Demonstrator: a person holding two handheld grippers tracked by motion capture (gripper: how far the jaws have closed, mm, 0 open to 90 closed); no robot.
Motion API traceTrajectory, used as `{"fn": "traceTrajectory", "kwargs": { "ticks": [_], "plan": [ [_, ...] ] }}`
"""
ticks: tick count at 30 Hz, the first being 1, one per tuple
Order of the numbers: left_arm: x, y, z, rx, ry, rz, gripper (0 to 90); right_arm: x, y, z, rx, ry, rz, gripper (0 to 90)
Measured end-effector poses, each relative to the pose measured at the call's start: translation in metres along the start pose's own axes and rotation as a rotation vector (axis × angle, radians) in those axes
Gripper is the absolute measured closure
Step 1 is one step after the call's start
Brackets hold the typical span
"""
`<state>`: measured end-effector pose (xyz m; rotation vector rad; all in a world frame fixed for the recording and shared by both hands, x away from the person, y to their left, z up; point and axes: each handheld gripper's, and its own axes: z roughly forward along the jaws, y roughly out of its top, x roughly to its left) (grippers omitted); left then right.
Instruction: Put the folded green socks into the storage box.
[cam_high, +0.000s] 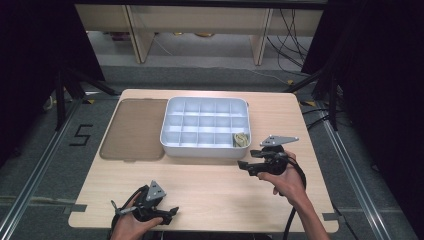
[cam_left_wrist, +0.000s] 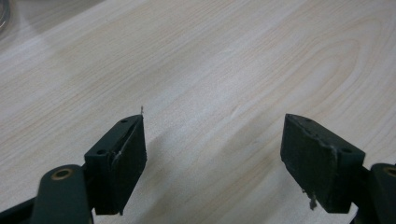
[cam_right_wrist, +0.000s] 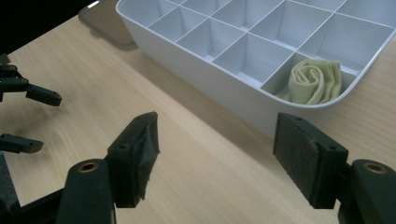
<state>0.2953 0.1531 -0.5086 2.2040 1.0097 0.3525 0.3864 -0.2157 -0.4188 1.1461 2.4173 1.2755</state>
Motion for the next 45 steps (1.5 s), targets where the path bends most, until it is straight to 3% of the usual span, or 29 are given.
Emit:
{"fn": "traceTrajectory", "kwargs": {
  "ticks": [2, 5, 6, 9, 10, 14, 15, 16, 17, 18, 19, 22, 23, 24, 25, 26, 28, 29, 32, 33, 35, 36, 37, 39, 40, 41, 42, 44, 45],
  "plan": [
    [0.002, 0.001, -0.002, 0.011, -0.006, 0.04, 22.0, 0.002, -0.004, -0.002, 0.013, -0.009, 0.01, 31.4],
    [0.002, 0.0, -0.001, 0.012, -0.008, 0.042, 22.0, 0.0, -0.007, -0.001, 0.006, -0.003, 0.003, 30.5],
    [0.002, 0.0, -0.001, 0.012, -0.009, 0.043, 22.0, 0.003, -0.01, -0.001, 0.007, -0.001, 0.038, 30.0],
    [0.002, 0.001, -0.002, 0.017, -0.009, 0.048, 22.0, 0.004, -0.016, -0.001, 0.007, -0.007, 0.047, 27.5],
    [0.001, 0.001, -0.002, 0.01, -0.01, 0.043, 22.0, 0.002, -0.017, -0.002, 0.012, -0.024, 0.013, 26.3],
    [0.003, 0.002, -0.002, 0.011, 0.002, 0.07, 22.0, 0.005, -0.024, -0.001, 0.011, -0.014, 0.02, 22.7],
    [0.002, 0.001, -0.002, 0.012, -0.001, 0.062, 22.0, 0.007, -0.027, 0.0, 0.01, 0.004, 0.031, 22.2],
    [0.001, 0.001, -0.002, 0.022, -0.013, 0.043, 22.0, 0.006, -0.031, 0.001, 0.011, 0.001, -0.006, 20.7],
    [0.001, 0.001, -0.001, 0.022, -0.014, 0.035, 22.0, 0.006, -0.031, 0.001, 0.011, 0.001, -0.006, 20.7],
    [0.0, 0.001, -0.001, 0.016, -0.012, 0.034, 22.0, 0.008, -0.033, 0.002, 0.008, 0.014, 0.022, 20.6],
    [0.001, 0.001, -0.001, 0.021, -0.008, 0.057, 22.0, 0.009, -0.035, 0.001, 0.016, -0.001, 0.013, 20.6],
    [0.0, 0.001, -0.001, 0.023, -0.013, 0.059, 22.0, 0.009, -0.041, 0.004, 0.012, -0.007, 0.009, 20.9],
    [-0.002, 0.0, 0.0, 0.023, -0.014, 0.033, 22.0, 0.01, -0.043, 0.005, 0.017, 0.004, 0.006, 20.8],
    [-0.002, 0.0, 0.001, 0.017, -0.02, 0.037, 22.0, 0.013, -0.046, 0.005, 0.038, 0.002, 0.036, 20.7],
    [-0.002, 0.0, 0.0, 0.016, -0.015, 0.036, 22.0, 0.011, -0.047, 0.006, 0.03, -0.002, 0.008, 20.7],
    [-0.001, 0.001, 0.0, 0.013, -0.016, 0.06, 22.0, 0.011, -0.049, 0.006, 0.034, 0.0, 0.001, 20.6],
    [0.0, 0.001, -0.001, 0.018, -0.017, 0.061, 22.0, 0.011, -0.051, 0.007, 0.026, 0.017, 0.008, 20.7],
    [-0.001, 0.001, -0.001, 0.012, -0.017, 0.038, 22.0, 0.012, -0.052, 0.006, 0.038, 0.006, 0.016, 20.7],
    [-0.001, 0.001, -0.001, 0.006, -0.013, 0.054, 22.0, 0.013, -0.055, 0.005, 0.026, 0.009, 0.011, 20.7],
    [-0.002, 0.0, -0.001, 0.009, -0.016, 0.037, 22.0, 0.016, -0.057, 0.004, 0.027, 0.016, 0.041, 20.7],
    [-0.001, 0.001, -0.001, 0.011, -0.016, 0.067, 22.0, 0.016, -0.059, 0.003, 0.027, 0.019, 0.033, 20.7],
    [-0.003, 0.001, 0.0, 0.016, -0.012, 0.05, 22.0, 0.013, -0.06, 0.004, 0.019, 0.026, 0.001, 20.7],
    [-0.003, 0.001, 0.0, 0.013, -0.011, 0.046, 22.0, 0.015, -0.061, 0.002, 0.03, 0.007, 0.014, 20.7],
    [-0.004, 0.0, 0.0, 0.015, -0.015, 0.038, 22.0, 0.015, -0.064, 0.002, 0.02, 0.023, 0.015, 20.6],
    [-0.004, 0.0, 0.0, 0.014, -0.015, 0.038, 22.0, 0.018, -0.065, 0.0, 0.036, 0.022, 0.052, 20.6],
    [-0.004, 0.0, 0.0, 0.014, -0.014, 0.036, 22.0, 0.015, -0.066, 0.0, 0.02, 0.002, 0.008, 20.5],
    [-0.004, 0.0, 0.0, 0.014, -0.014, 0.039, 22.0, 0.017, -0.068, -0.001, 0.033, 0.015, 0.031, 20.3],
    [-0.004, 0.0, 0.0, 0.015, -0.016, 0.04, 22.0, 0.015, -0.069, -0.002, 0.029, 0.002, 0.01, 20.2],
    [-0.002, 0.001, 0.0, 0.012, -0.016, 0.066, 22.0, 0.015, -0.07, -0.002, 0.027, 0.008, 0.008, 20.1]
  ]
}}
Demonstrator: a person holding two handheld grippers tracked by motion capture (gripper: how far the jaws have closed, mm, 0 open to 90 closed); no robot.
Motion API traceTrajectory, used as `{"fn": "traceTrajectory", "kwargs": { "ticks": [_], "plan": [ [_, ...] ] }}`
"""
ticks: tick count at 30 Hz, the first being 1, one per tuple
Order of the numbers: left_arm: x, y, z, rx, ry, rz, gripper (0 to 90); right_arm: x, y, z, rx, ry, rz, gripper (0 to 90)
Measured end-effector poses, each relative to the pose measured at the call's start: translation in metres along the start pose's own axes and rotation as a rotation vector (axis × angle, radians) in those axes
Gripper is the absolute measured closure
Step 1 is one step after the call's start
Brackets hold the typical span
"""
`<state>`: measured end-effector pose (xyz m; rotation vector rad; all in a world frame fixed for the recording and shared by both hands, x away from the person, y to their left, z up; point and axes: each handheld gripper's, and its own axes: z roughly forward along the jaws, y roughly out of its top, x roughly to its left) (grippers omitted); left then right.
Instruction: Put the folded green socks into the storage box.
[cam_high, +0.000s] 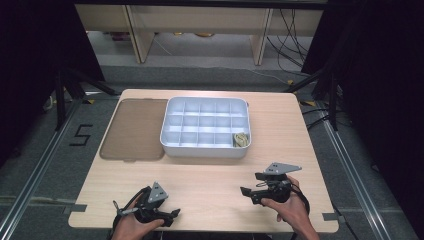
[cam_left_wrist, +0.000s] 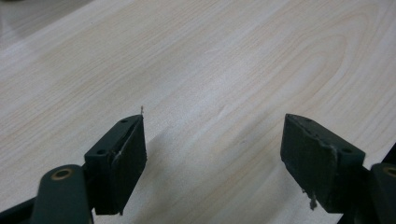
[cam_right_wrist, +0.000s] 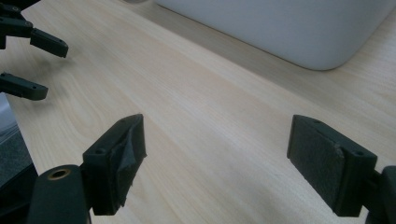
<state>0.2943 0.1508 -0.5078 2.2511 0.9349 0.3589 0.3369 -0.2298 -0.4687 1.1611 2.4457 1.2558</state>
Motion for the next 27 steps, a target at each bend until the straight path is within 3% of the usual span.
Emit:
{"fn": "traceTrajectory", "kwargs": {
  "ticks": [1, 3, 4, 7, 10, 11, 12, 13, 14, 16, 19, 23, 24, 25, 26, 27],
  "plan": [
    [-0.001, 0.0, 0.0, 0.004, 0.0, -0.009, 22.0, 0.001, -0.002, 0.0, 0.009, 0.027, 0.024, 20.0],
    [-0.001, 0.0, 0.0, -0.002, 0.0, -0.002, 22.0, 0.002, -0.003, -0.001, 0.012, 0.017, 0.033, 20.0],
    [0.0, 0.0, 0.0, 0.004, -0.003, 0.014, 22.0, 0.0, -0.003, -0.001, 0.01, -0.004, 0.013, 20.0],
    [0.0, 0.001, -0.001, 0.002, -0.002, 0.014, 22.0, -0.001, -0.006, -0.002, -0.003, 0.007, 0.017, 19.8],
    [-0.002, 0.0, 0.0, 0.0, -0.013, -0.012, 22.0, 0.001, -0.008, -0.004, 0.011, 0.002, 0.039, 19.3],
    [-0.003, 0.0, 0.0, -0.003, -0.006, -0.019, 22.0, -0.002, -0.009, -0.004, -0.008, 0.005, 0.007, 19.0],
    [-0.002, 0.001, 0.0, -0.01, -0.001, 0.01, 22.0, 0.0, -0.01, -0.005, 0.003, -0.009, 0.018, 18.8],
    [-0.002, 0.0, 0.0, -0.009, -0.002, -0.001, 22.0, 0.002, -0.011, -0.005, 0.006, 0.01, 0.042, 18.7],
    [-0.002, 0.0, 0.0, -0.01, -0.002, -0.003, 22.0, -0.001, -0.012, -0.004, -0.004, 0.017, 0.011, 18.4],
    [-0.002, 0.0, 0.0, -0.01, -0.001, 0.0, 22.0, 0.0, -0.014, -0.006, -0.003, 0.026, 0.019, 18.1],
    [-0.002, 0.0, 0.0, -0.009, -0.002, 0.0, 22.0, 0.002, -0.017, -0.008, 0.003, 0.004, 0.021, 17.7],
    [-0.003, 0.0, 0.0, -0.004, -0.006, 0.0, 22.0, 0.002, -0.023, -0.009, 0.005, 0.024, 0.011, 17.6],
    [-0.003, 0.0, 0.0, -0.004, -0.005, 0.0, 22.0, 0.002, -0.023, -0.009, 0.005, 0.024, 0.011, 17.6],
    [-0.003, 0.0, 0.0, -0.004, -0.005, 0.005, 22.0, 0.006, -0.024, -0.01, 0.018, -0.001, 0.044, 17.6],
    [-0.003, 0.0, 0.0, -0.004, -0.005, 0.006, 22.0, 0.004, -0.025, -0.009, 0.001, 0.014, 0.014, 17.6],
    [-0.003, 0.0, 0.0, -0.006, -0.007, 0.001, 22.0, 0.005, -0.026, -0.01, 0.008, 0.011, 0.03, 17.4]
  ]
}}
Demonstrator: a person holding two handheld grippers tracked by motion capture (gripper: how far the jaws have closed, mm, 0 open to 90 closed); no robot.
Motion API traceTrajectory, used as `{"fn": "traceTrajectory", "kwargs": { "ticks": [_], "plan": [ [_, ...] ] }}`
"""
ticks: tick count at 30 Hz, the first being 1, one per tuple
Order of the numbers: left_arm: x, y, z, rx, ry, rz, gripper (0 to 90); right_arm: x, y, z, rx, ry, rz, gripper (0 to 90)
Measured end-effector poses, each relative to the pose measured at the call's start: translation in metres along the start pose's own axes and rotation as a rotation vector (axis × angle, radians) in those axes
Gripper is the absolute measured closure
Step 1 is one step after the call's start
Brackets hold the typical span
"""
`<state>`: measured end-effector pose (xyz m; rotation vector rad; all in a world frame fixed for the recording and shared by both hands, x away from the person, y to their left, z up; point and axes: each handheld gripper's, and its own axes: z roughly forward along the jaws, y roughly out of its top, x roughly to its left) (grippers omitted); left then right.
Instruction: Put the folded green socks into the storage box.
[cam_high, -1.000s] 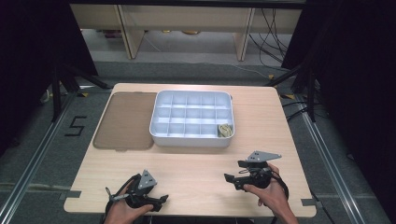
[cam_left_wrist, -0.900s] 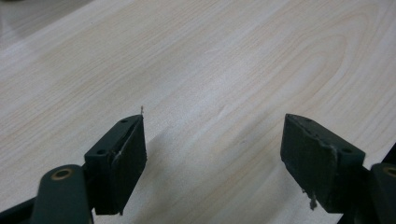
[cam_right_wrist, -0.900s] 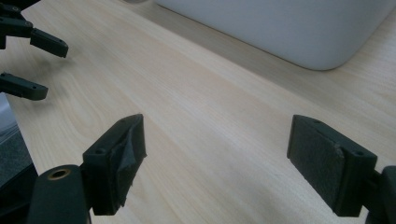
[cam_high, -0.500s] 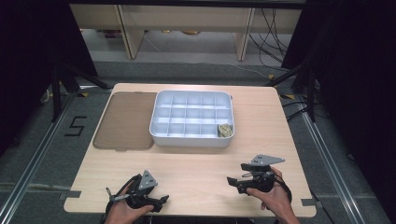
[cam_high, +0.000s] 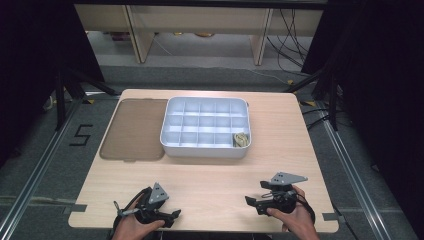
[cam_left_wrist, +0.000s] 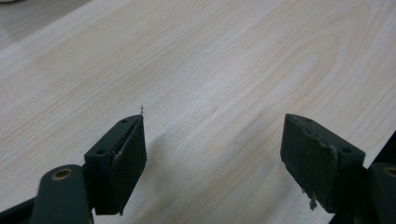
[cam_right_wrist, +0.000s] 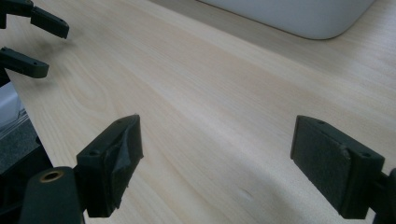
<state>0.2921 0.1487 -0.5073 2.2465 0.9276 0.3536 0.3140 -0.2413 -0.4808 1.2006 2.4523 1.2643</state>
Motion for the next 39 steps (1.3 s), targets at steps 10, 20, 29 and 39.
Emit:
{"fn": "traceTrajectory", "kwargs": {
  "ticks": [10, 20, 29, 39],
  "plan": [
    [-0.002, -0.001, 0.001, 0.007, -0.001, -0.017, 22.0, 0.002, -0.009, -0.001, 0.0, -0.006, 0.006, 16.6],
    [-0.002, 0.0, 0.001, 0.006, -0.007, 0.014, 22.0, 0.008, -0.019, -0.003, 0.013, -0.005, 0.033, 16.6],
    [-0.001, 0.001, 0.001, 0.003, 0.003, 0.036, 22.0, 0.009, -0.027, -0.004, 0.017, -0.043, -0.023, 16.6],
    [-0.004, 0.0, 0.001, 0.004, -0.002, 0.004, 22.0, 0.012, -0.03, -0.002, 0.035, -0.04, -0.045, 16.7]
  ]
}}
